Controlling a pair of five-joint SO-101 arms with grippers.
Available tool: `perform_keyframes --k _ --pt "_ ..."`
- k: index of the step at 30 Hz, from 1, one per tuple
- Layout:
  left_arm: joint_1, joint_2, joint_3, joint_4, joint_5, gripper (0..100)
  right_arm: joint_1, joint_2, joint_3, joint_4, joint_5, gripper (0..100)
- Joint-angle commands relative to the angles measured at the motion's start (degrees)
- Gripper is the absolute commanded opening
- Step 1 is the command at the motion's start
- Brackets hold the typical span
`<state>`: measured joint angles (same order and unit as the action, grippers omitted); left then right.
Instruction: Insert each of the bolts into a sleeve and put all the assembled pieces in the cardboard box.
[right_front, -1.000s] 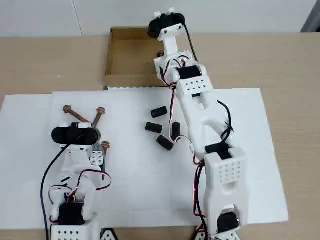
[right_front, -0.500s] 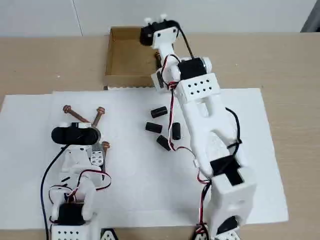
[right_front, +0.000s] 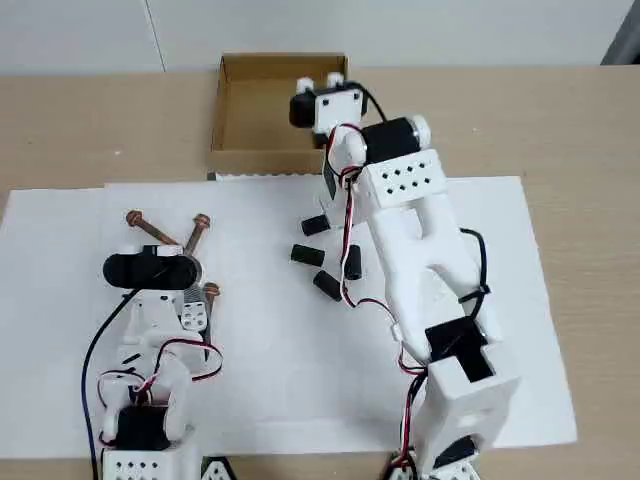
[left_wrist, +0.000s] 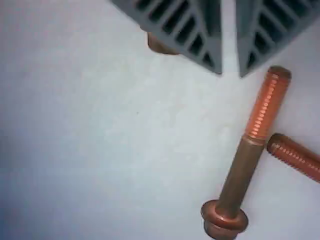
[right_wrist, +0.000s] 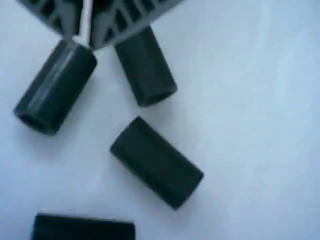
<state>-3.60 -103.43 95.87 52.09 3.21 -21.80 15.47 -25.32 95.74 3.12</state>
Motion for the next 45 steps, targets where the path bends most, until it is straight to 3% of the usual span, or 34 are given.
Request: perform_keyframes --k 1,10,15,35,45 --pt "-0.26 -0.44 -0.13 0.09 -0.35 1 -0.13 -2.95 1.76 0.04 0.18 0.4" --pt "-0.26 -0.44 -0.13 0.09 -0.35 1 0.13 3.21 4.31 -1.54 0.09 0.8" --pt "-0.18 -0.44 -0.13 0.09 -0.35 1 -0.04 7.25 4.31 -1.89 0.00 9.5" --pt "-0.09 -0.44 -0.13 0.09 -0.44 1 1.45 17.45 4.31 -8.04 0.44 8.8" --pt "-0.09 -0.44 -0.13 0.09 -0.44 1 1.36 19.03 4.31 -8.04 0.53 14.9"
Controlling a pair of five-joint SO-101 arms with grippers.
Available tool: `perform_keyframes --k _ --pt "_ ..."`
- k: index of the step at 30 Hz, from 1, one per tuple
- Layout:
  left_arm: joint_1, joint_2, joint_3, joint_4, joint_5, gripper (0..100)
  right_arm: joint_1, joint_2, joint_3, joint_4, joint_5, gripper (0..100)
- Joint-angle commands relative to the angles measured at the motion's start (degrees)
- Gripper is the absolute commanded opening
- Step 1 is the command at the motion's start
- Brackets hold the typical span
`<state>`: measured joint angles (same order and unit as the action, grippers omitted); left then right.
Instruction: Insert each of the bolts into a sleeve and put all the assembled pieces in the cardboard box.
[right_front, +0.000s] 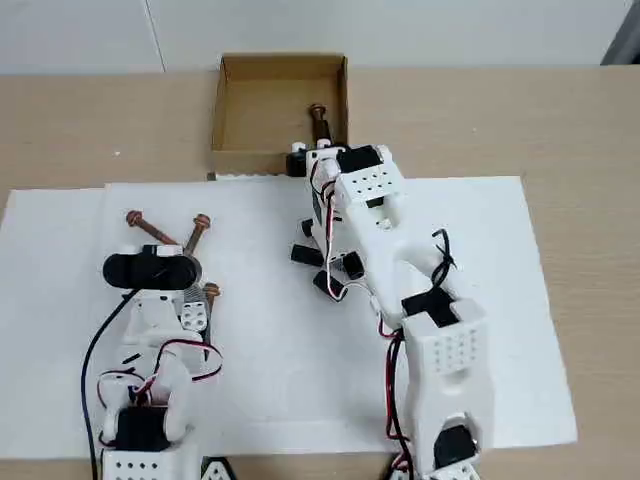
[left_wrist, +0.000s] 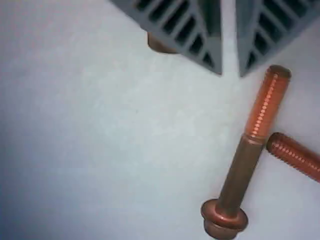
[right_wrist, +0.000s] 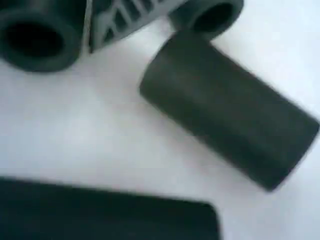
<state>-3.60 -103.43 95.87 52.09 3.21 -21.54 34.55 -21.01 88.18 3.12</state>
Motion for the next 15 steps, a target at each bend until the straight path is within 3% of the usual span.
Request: perform_keyframes --k 1,6,15 --pt "-0.09 -0.44 -0.13 0.09 -0.44 1 1.10 -0.04 0.00 -0.48 0.53 14.0" --pt "-0.09 -0.44 -0.13 0.00 -0.44 1 1.10 -0.04 0.00 -0.48 0.53 0.3" --pt "-0.09 -0.44 -0.13 0.00 -0.44 1 0.92 -5.41 -0.09 1.54 0.09 0.4"
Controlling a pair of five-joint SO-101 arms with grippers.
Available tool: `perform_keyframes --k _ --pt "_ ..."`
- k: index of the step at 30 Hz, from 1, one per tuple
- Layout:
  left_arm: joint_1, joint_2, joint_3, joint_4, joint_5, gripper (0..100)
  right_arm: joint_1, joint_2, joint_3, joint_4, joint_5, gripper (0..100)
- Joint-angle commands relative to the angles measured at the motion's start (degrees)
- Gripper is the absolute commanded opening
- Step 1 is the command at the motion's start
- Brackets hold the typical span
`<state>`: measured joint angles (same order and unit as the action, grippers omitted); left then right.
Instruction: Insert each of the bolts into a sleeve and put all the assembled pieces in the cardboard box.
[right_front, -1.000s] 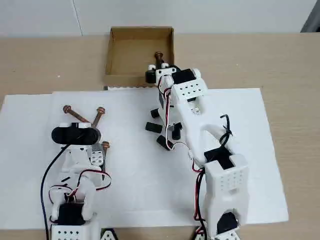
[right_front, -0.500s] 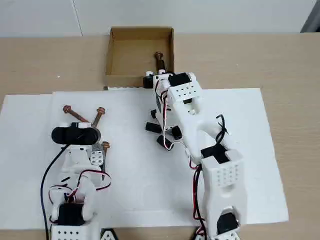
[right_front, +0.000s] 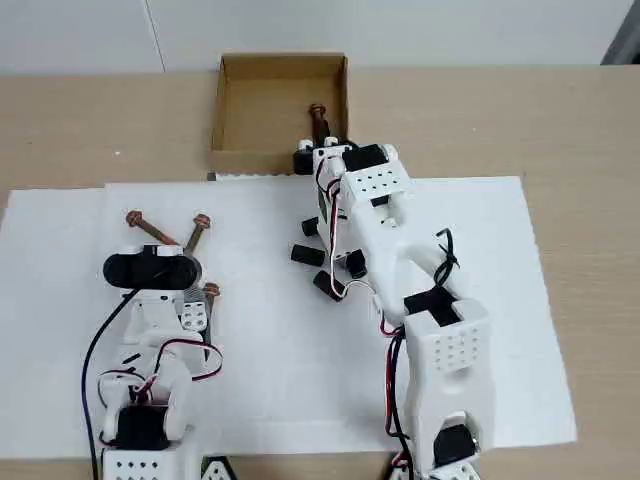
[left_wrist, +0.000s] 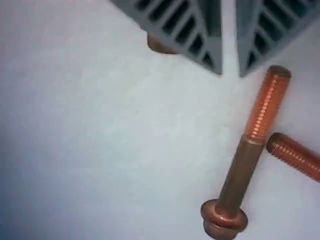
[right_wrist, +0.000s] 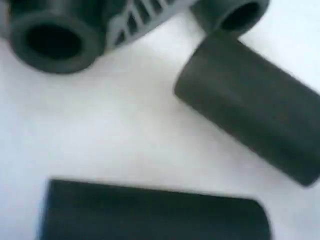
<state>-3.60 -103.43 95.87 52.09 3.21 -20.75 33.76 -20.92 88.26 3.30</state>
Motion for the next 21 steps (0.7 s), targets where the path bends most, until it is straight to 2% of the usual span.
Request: perform_keyframes --k 1,9,17,21 --pt "-0.09 -0.44 -0.13 0.00 -0.44 1 0.13 -6.37 -0.18 1.89 -0.09 0.4" --pt "0.00 -0.44 -0.13 0.00 -0.44 1 0.57 -20.79 0.09 7.25 0.00 0.4" --pt "-0.44 -0.44 -0.75 0.35 -0.26 1 1.27 -38.90 1.05 7.96 0.00 0.4" --pt "-0.53 -0.18 -7.25 5.45 -0.26 1 1.36 -47.60 9.23 8.13 0.09 0.4"
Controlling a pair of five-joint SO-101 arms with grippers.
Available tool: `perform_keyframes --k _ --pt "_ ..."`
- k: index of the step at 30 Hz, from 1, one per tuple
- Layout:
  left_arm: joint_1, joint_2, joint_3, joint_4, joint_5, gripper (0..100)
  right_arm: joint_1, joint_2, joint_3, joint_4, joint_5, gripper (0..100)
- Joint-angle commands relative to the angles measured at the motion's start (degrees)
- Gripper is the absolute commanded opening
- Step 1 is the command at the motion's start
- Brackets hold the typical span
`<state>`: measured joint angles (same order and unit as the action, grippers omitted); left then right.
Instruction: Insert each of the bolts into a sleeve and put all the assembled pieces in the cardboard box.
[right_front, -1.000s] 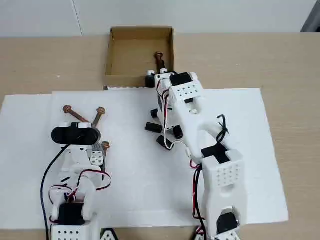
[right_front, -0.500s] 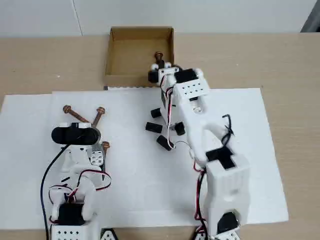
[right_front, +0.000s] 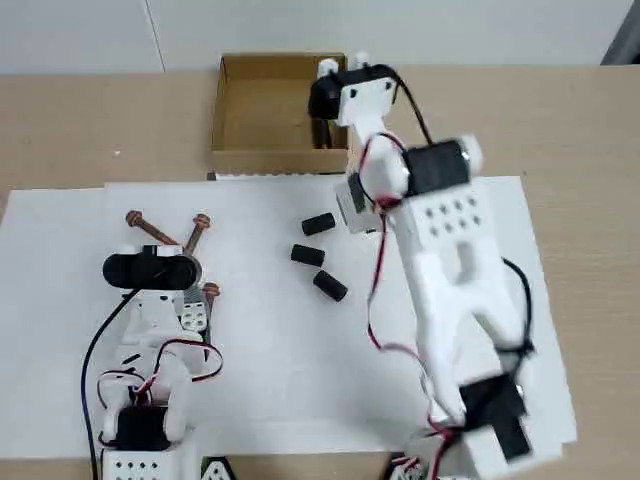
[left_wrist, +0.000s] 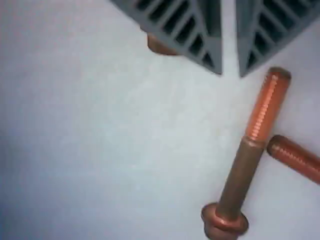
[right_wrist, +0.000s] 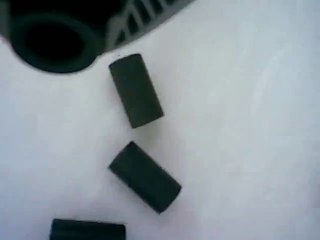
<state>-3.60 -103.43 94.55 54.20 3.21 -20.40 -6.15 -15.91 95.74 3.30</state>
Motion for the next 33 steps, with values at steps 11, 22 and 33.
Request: perform_keyframes --k 11,22,33 --pt "-4.84 9.49 -23.16 8.70 -0.44 1 13.23 -35.74 36.66 0.04 0.35 0.4" --pt "-4.48 41.93 -44.70 8.88 -0.44 1 22.11 -49.10 47.56 -0.84 0.44 0.4" --pt "-3.87 78.33 -67.65 17.41 -8.88 1 24.22 -49.71 47.56 -1.01 0.18 0.4"
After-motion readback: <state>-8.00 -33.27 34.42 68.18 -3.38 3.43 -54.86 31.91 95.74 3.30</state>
